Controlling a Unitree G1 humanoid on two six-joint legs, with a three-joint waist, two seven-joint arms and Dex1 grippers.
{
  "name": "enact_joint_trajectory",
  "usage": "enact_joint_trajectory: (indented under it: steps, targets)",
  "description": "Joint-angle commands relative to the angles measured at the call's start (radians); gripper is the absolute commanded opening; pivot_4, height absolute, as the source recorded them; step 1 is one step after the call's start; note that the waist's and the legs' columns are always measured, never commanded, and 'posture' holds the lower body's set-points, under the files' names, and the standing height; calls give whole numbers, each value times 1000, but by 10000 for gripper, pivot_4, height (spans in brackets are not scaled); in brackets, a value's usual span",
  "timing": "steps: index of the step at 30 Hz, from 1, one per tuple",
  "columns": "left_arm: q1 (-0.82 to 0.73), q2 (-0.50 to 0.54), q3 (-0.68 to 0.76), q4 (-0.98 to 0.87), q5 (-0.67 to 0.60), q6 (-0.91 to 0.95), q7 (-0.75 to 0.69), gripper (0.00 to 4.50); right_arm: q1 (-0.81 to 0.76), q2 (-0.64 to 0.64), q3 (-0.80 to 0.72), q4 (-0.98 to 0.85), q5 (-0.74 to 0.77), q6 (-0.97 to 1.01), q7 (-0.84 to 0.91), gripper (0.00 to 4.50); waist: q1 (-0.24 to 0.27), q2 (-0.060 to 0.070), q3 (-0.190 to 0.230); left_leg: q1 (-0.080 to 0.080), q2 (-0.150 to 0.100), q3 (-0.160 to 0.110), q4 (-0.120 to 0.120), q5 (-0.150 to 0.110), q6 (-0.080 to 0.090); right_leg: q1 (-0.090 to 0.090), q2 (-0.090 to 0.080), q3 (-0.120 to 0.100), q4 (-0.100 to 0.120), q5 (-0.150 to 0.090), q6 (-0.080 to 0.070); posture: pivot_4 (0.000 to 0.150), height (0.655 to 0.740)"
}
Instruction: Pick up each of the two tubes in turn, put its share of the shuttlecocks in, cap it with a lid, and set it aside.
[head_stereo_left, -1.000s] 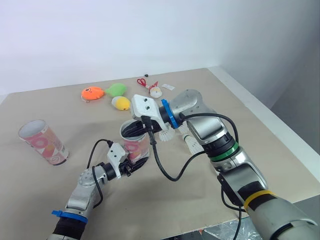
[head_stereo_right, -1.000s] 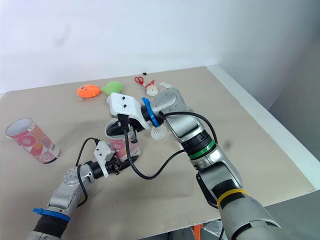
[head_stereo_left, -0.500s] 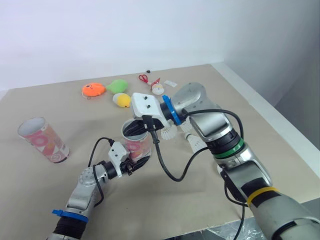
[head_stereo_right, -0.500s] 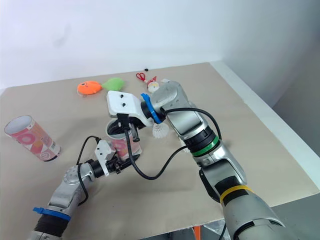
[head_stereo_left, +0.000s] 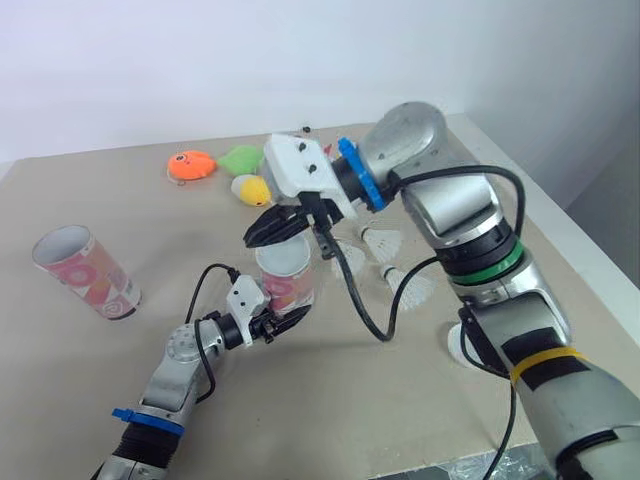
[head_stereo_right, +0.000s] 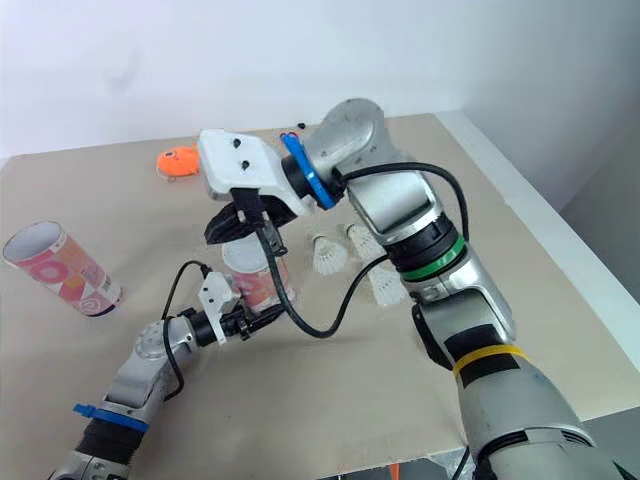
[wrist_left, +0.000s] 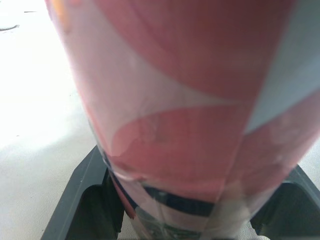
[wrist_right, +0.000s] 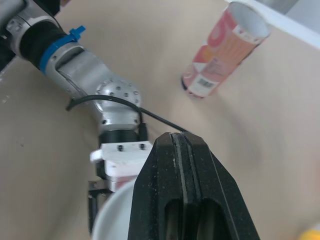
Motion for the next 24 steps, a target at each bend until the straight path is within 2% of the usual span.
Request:
enact_joint_trajectory:
  steps: [1,11,17,24]
  targets:
    - [29,-1,-38,51,24,39,5,25434,-36,-63,15,-4,-33,-25,26,297,0,0,0,0,0,0,0,0,0,0,0,1,0,0,0,1500,7400]
    - [31,2,-38,45,23,44,5,25434,28,-125,167,-33,-160,-80,33,297,0,1,1,1,0,1,0,0,0,1,0,1,0,0,0,1500,7400]
    - [31,1,-38,41,23,51,3,25434,98,-109,255,-74,-217,-77,22,297,0,1,-1,5,-1,1,0,0,0,5,0,2,-1,0,2,1500,7400]
    - [31,-1,-39,41,22,52,4,25434,146,-68,292,-93,-253,-57,46,297,-2,3,-15,8,0,1,-1,-1,1,6,1,2,-1,-2,2,1500,7400]
